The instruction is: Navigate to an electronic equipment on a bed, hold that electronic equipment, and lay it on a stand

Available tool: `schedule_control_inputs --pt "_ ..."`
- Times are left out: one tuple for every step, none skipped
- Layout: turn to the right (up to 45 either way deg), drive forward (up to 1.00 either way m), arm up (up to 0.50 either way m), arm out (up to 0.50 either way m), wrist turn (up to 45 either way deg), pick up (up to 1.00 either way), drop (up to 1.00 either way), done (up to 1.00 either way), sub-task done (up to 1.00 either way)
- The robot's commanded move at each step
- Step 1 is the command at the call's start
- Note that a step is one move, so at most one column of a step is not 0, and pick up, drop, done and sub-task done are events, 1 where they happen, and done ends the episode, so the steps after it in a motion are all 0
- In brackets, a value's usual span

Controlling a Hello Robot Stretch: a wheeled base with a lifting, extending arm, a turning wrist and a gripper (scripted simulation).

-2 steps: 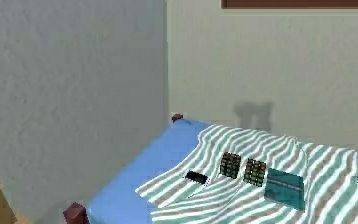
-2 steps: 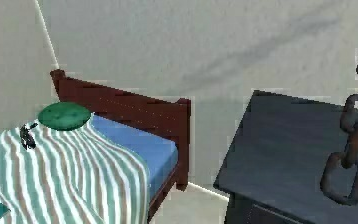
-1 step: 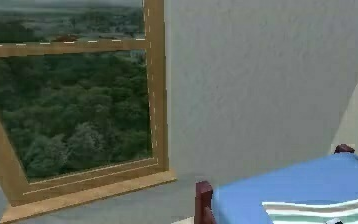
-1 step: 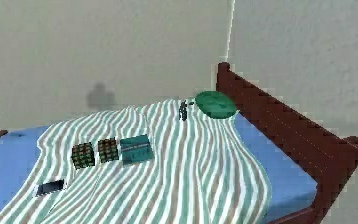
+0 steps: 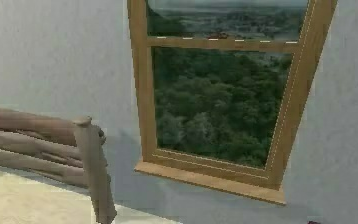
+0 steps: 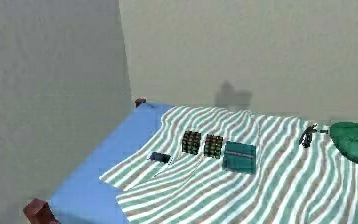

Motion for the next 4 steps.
schedule_control_inputs --pt "45.0 0.0 0.0 0.0 0.0 0.0 0.0 0.0 0.0" --pt "45.0 0.0 0.0 0.0 0.0 0.0 0.0 0.0 0.0" --pt "12.0 0.0 0.0 0.0 0.0 0.0 0.0 0.0 0.0" --pt "3.0 0.0 0.0 0.0 0.0 0.0 0.0 0.0 0.0"
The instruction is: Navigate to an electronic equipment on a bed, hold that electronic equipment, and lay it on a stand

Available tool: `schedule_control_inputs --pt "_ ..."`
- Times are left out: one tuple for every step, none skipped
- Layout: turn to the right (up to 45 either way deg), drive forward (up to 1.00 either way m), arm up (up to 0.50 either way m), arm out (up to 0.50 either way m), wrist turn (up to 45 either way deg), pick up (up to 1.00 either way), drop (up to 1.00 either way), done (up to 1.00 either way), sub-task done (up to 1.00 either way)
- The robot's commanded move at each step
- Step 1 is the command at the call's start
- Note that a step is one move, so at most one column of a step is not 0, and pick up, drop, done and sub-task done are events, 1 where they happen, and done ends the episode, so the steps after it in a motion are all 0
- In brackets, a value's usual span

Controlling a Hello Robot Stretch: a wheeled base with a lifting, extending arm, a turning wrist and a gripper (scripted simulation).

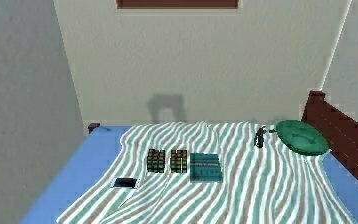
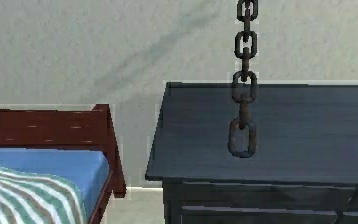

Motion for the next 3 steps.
schedule_control_inputs --pt "0.0 0.1 0.0 0.0 0.0 0.0 0.0 0.0 0.0" --pt "-45.0 0.0 0.0 0.0 0.0 0.0 0.0 0.0 0.0" --pt "-45.0 0.0 0.0 0.0 0.0 0.0 0.0 0.0 0.0"
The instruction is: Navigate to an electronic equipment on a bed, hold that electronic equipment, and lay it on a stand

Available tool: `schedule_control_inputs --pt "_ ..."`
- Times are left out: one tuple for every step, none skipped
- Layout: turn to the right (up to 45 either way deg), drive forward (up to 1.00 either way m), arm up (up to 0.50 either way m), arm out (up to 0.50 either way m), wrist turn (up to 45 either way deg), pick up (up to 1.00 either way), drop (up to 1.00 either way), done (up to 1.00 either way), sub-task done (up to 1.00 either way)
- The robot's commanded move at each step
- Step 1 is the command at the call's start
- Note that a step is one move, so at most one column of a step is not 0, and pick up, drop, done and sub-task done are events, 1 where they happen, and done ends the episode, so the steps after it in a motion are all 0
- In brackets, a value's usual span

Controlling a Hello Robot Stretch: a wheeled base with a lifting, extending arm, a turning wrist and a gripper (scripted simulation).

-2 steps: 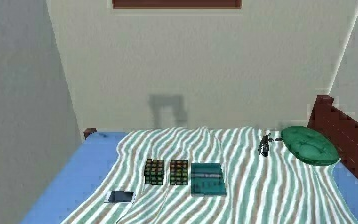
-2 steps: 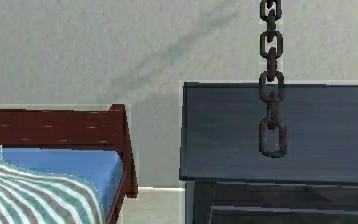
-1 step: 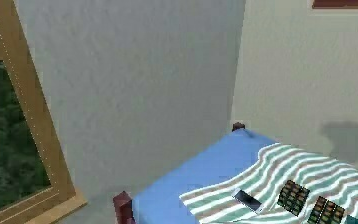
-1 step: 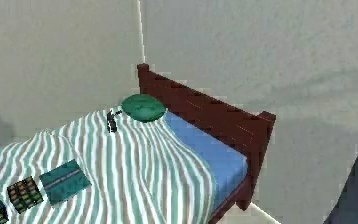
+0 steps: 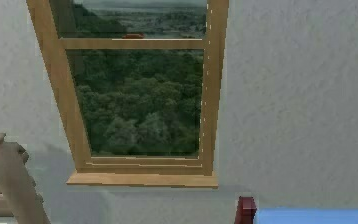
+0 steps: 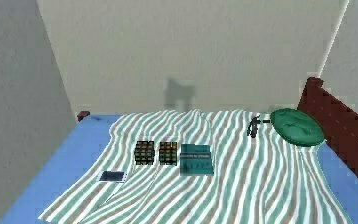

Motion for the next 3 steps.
schedule_control_inputs --pt "-18.0 0.0 0.0 0.0 0.0 0.0 0.0 0.0 0.0" --pt "36.0 0.0 0.0 0.0 0.0 0.0 0.0 0.0 0.0" --pt "0.0 0.15 0.0 0.0 0.0 0.0 0.0 0.0 0.0"
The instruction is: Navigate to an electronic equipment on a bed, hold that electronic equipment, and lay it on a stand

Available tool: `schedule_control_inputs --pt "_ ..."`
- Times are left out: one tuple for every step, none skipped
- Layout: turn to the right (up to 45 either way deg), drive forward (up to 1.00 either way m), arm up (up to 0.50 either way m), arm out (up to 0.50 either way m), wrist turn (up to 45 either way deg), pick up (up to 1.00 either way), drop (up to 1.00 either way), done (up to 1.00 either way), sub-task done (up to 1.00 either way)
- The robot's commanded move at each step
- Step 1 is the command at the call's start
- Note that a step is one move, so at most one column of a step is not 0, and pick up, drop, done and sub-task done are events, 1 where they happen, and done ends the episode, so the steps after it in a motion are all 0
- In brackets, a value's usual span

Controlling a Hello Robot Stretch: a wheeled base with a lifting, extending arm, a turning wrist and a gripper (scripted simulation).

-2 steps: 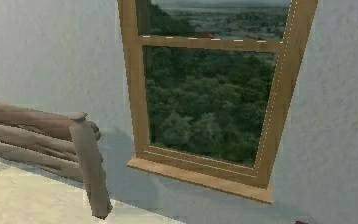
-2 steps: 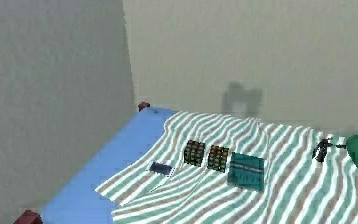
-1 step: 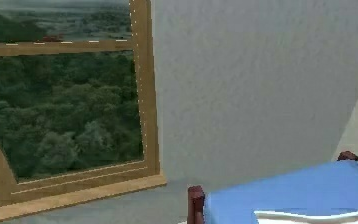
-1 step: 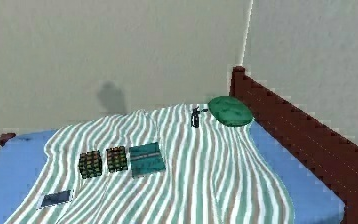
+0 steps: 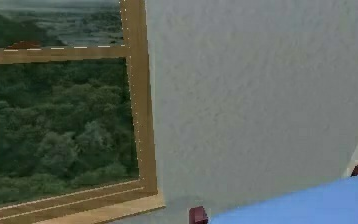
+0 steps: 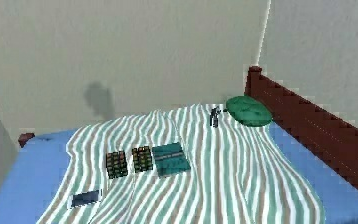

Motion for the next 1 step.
schedule_control_inputs --pt "-27.0 0.0 0.0 0.0 0.0 0.0 0.0 0.0 0.0"
